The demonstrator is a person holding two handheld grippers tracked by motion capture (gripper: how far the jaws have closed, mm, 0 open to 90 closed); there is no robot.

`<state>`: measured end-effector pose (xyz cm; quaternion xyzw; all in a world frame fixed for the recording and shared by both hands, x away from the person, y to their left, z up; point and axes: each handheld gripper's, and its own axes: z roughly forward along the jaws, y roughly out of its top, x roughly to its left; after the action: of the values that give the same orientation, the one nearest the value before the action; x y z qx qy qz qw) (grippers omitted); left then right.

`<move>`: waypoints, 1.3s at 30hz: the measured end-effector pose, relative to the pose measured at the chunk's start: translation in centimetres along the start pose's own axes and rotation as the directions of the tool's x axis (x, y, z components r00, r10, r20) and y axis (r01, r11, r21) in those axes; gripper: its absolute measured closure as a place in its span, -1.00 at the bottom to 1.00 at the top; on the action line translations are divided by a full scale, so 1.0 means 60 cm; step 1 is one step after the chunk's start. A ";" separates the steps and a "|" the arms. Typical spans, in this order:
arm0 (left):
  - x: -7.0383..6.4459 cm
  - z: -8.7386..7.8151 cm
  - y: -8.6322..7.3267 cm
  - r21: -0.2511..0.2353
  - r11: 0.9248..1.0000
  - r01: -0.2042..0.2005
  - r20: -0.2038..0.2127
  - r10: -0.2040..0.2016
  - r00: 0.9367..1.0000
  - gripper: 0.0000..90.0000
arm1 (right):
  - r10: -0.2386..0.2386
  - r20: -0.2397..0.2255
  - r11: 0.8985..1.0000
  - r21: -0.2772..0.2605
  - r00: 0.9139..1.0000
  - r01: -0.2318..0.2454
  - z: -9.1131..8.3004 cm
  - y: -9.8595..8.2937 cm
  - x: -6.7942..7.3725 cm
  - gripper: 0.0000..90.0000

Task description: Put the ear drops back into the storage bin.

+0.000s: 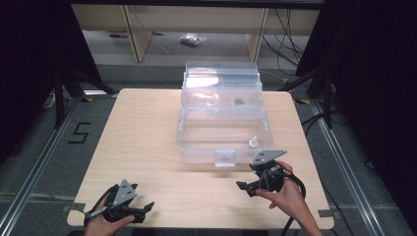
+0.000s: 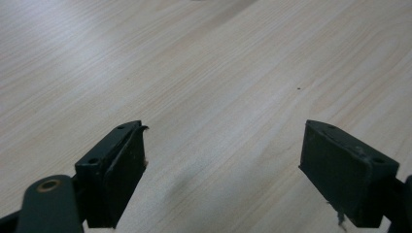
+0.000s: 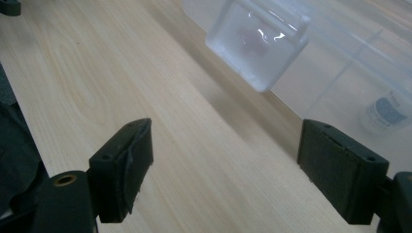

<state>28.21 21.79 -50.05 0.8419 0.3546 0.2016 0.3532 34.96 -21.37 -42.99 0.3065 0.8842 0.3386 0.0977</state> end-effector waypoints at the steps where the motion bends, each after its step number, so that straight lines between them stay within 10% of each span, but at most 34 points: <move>1: 0.000 0.000 0.000 0.000 1.000 0.000 0.000 0.000 1.000 -0.65 | -0.011 -0.004 1.000 -0.001 1.000 0.011 0.000 -0.001 -0.001 -0.52; 19: 0.004 -0.004 0.001 0.027 0.999 -0.038 0.005 0.038 0.999 -0.64 | 0.084 0.008 0.996 -0.019 0.996 -0.084 -0.001 -0.049 0.008 -0.53; 39: -0.001 0.002 0.000 -0.004 1.000 -0.002 -0.007 0.002 1.000 -0.64 | 0.081 -0.002 0.997 -0.004 0.997 -0.081 0.010 -0.090 0.013 -0.57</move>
<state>28.23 21.70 -50.16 0.8409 0.3544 0.2056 0.3536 31.98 -23.72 -46.97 0.3418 0.8704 0.3442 0.0837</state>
